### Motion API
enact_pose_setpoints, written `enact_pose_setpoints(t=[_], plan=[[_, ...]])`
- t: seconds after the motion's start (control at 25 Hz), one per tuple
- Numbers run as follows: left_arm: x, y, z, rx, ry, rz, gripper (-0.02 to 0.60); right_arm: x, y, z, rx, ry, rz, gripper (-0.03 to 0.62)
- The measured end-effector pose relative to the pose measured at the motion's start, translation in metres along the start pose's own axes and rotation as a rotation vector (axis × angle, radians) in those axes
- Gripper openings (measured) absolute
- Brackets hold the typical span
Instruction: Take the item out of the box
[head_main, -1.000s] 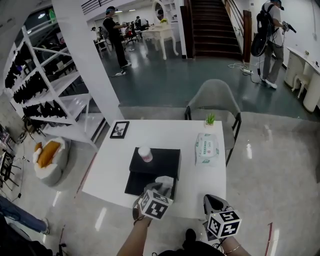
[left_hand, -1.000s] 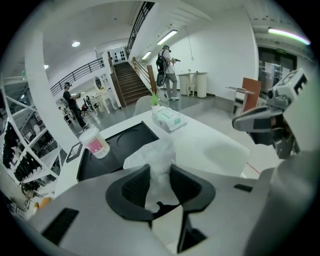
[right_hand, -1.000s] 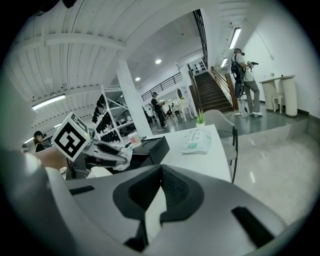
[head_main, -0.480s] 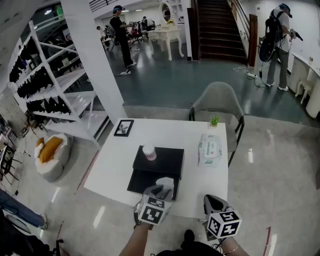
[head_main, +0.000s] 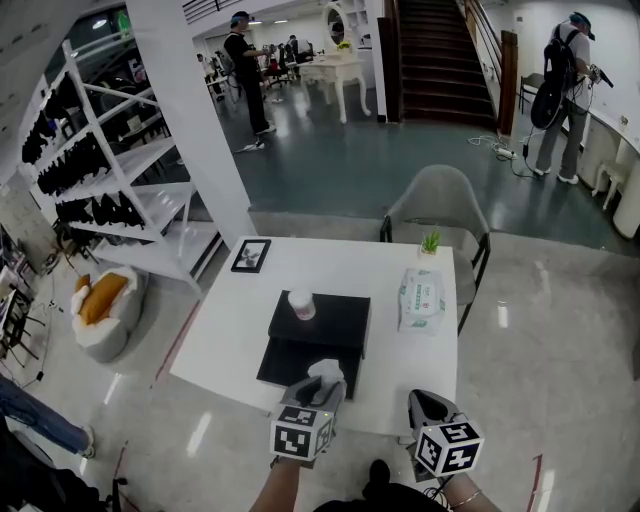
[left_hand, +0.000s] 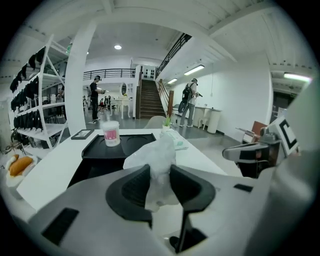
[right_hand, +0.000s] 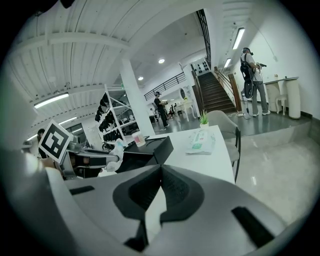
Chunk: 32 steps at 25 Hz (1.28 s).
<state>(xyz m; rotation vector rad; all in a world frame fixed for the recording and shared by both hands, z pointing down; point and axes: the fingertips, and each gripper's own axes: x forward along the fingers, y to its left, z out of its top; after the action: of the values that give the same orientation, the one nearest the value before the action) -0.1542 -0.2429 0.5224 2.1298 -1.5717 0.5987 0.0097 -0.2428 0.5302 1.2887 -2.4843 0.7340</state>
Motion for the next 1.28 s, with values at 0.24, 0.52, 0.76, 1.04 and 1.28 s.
enact_pose_setpoints(t=[0.24,0.52,0.76,1.04,1.28], plan=[[-0.012,0.003,-0.009,-0.079,-0.050,0.014,0.124,0.000,0.004,-0.003,-0.005,0.003,0.006,0.000],[-0.021,0.008,-0.016,-0.166,-0.082,0.004,0.125,0.000,0.007,-0.003,-0.006,0.008,0.009,0.000],[-0.026,0.012,-0.018,-0.197,-0.114,0.024,0.126,0.000,0.007,-0.003,-0.009,0.011,-0.001,0.000],[-0.029,0.014,-0.017,-0.237,-0.137,0.031,0.126,0.000,0.009,-0.004,-0.012,0.014,0.003,0.000],[-0.029,0.014,-0.019,-0.231,-0.134,0.039,0.126,0.002,0.011,-0.002,-0.016,0.006,0.005,0.000]])
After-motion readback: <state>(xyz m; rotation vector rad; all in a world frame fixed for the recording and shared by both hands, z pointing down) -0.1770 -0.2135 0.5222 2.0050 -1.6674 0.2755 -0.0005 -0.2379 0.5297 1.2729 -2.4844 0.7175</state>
